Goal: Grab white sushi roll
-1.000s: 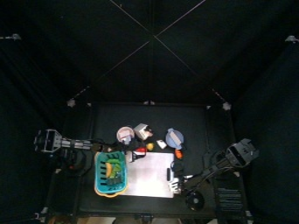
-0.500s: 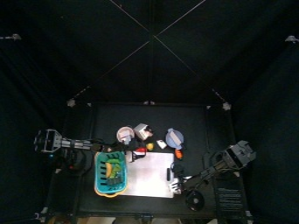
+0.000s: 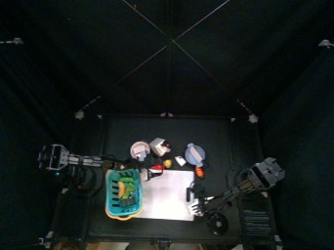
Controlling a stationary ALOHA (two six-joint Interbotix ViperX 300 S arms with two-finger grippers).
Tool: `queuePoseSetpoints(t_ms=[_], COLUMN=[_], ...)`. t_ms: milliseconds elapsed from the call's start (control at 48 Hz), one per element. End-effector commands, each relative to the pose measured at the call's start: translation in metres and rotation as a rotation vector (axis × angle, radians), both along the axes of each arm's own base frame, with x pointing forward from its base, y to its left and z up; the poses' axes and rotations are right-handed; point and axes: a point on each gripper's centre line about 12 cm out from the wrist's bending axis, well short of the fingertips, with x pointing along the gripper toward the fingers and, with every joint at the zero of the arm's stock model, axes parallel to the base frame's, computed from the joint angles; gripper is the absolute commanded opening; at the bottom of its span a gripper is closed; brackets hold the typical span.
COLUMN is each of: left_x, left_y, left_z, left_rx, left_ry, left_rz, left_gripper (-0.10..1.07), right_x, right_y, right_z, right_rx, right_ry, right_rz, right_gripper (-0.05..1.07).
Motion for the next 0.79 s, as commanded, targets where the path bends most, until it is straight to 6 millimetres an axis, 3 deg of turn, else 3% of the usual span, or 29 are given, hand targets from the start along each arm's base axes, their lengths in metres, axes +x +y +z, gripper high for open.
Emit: queuePoseSetpoints(t_ms=[0,229,417,771], left_x=[0.002,0.001,0.0,-0.005], left_y=[0.001,0.002,0.001,0.003], left_z=[0.008,0.01,0.009,0.009], left_rx=[0.008,0.009,0.01,0.01], left_ry=[-0.023,-0.03,-0.029,-0.029], left_rz=[0.003,0.006,0.004,0.01], left_gripper=[1.03,1.03,1.03,1.03], right_x=[0.005,0.006,0.005,0.01], right_y=[0.002,-0.001,-0.006,-0.003], right_z=[0.014,0.032,0.048,0.056], right_rx=[0.017,0.007,-0.009,-0.003], right_ry=[-0.038,-0.057,-0.082,-0.103], right_rz=[0.001,0.0,-0.004,0.009], right_gripper=[0.76,0.65,0.65,0.65])
